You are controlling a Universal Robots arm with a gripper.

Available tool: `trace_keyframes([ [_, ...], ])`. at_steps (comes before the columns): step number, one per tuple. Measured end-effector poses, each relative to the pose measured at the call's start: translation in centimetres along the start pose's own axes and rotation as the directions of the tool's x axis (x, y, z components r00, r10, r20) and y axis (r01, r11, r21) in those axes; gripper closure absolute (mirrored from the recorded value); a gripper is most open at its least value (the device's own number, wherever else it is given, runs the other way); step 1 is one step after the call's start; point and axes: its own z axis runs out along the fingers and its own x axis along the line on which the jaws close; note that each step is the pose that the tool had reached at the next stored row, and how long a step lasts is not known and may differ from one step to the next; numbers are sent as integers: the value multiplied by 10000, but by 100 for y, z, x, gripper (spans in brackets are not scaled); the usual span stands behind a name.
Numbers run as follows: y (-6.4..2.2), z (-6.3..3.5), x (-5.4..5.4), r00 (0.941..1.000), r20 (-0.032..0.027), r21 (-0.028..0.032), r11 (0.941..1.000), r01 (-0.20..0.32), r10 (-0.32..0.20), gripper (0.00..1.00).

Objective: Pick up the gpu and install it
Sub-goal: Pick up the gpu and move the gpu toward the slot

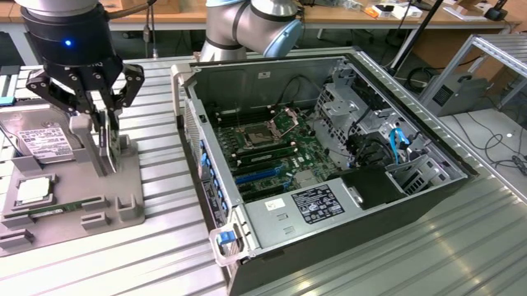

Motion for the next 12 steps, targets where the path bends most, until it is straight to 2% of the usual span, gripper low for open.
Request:
trace_keyframes([
  [12, -2, -181, -6, 10000, -1, -22, 10000, 0, 0, 73],
])
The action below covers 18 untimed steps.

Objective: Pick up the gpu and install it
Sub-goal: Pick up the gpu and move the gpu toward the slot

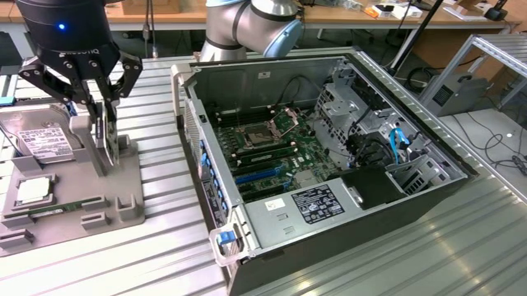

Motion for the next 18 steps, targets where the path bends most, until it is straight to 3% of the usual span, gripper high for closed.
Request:
trace_keyframes([
  [18, -2, -224, -6, 10000, -1, -38, 10000, -1, 1, 73],
])
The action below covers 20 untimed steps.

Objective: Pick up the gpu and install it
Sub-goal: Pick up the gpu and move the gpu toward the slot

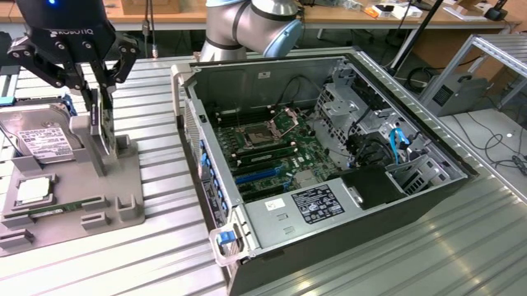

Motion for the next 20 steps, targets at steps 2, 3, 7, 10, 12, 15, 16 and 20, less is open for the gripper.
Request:
trace_keyframes([
  [2, 0, -35, -1, 10000, -1, -6, 10000, -1, 1, 73],
  [3, 0, -44, -1, 10000, 0, -8, 10000, -1, 1, 73],
  [7, 0, -87, -3, 10000, -1, -15, 10000, 0, 0, 73],
  [10, 0, -127, -4, 10000, -1, -20, 10000, -1, 1, 73],
  [12, -1, -151, -4, 10000, -1, -25, 10000, -1, 1, 73],
  [15, -1, -207, -6, 10000, -2, -35, 10000, -2, 1, 73],
  [16, -1, -225, -6, 10000, -2, -37, 10000, -1, 1, 73],
  [20, -1, -269, -8, 10000, -3, -43, 10000, -1, 1, 73],
])
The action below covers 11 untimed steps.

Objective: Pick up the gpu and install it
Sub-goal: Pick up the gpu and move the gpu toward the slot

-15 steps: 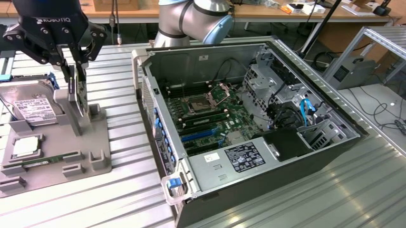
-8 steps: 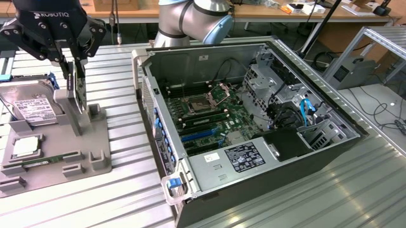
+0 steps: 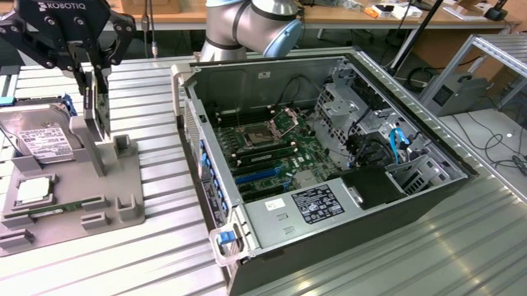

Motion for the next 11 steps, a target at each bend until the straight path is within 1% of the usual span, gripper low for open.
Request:
trace_keyframes([
  [4, 0, -60, -1, 10000, 0, -6, 10000, -1, 1, 73],
  [11, 0, -128, -4, 10000, 0, -9, 10000, 0, 0, 73],
])
